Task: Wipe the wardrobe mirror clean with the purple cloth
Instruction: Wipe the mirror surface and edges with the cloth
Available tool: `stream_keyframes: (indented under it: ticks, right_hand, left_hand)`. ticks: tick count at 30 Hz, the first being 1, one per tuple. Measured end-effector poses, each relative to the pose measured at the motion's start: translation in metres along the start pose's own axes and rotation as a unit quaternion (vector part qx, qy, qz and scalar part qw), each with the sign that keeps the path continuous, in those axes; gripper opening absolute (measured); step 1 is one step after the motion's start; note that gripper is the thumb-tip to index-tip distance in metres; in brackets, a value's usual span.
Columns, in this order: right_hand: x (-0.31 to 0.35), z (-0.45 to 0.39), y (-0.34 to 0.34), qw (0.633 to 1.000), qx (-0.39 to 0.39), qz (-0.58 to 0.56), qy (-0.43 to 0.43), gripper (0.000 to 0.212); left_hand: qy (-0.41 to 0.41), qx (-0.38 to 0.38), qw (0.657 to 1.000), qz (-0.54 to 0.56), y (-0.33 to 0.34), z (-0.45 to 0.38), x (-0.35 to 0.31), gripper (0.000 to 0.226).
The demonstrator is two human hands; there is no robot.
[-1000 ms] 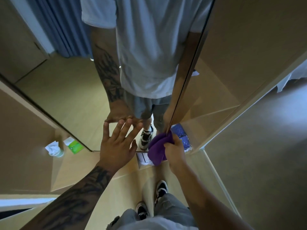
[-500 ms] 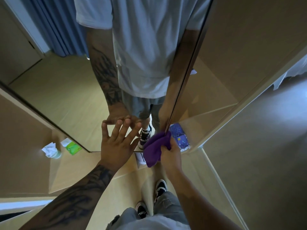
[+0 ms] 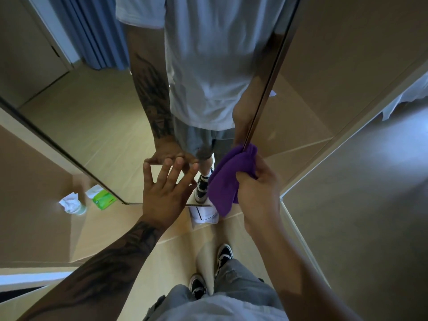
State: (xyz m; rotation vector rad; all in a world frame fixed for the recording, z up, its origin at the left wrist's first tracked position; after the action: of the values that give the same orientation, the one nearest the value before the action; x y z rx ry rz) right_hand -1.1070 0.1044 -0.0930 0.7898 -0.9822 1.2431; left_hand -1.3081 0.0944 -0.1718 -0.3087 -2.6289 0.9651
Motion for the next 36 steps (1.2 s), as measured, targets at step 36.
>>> stream_keyframes:
  ticks: [36]
  right_hand:
    - [-0.057, -0.021, 0.008, 0.987, -0.062, 0.146, -0.014, 0.051]
  left_hand:
    - [-0.025, 0.034, 0.999, -0.006, -0.005, 0.0, -0.005, 0.098]
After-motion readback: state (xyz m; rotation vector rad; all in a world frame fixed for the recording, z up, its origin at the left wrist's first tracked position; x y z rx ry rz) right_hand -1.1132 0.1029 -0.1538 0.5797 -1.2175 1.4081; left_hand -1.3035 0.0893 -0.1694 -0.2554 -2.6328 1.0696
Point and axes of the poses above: each hand's wrist, its own z-axis away from the middle knuckle, its own y-axis out of the palm, x = y × z, the point moved 8 cm from there along -z, towards the middle knuckle, and after that the axes turned 8 degrees about y, right-handed, at the moved point
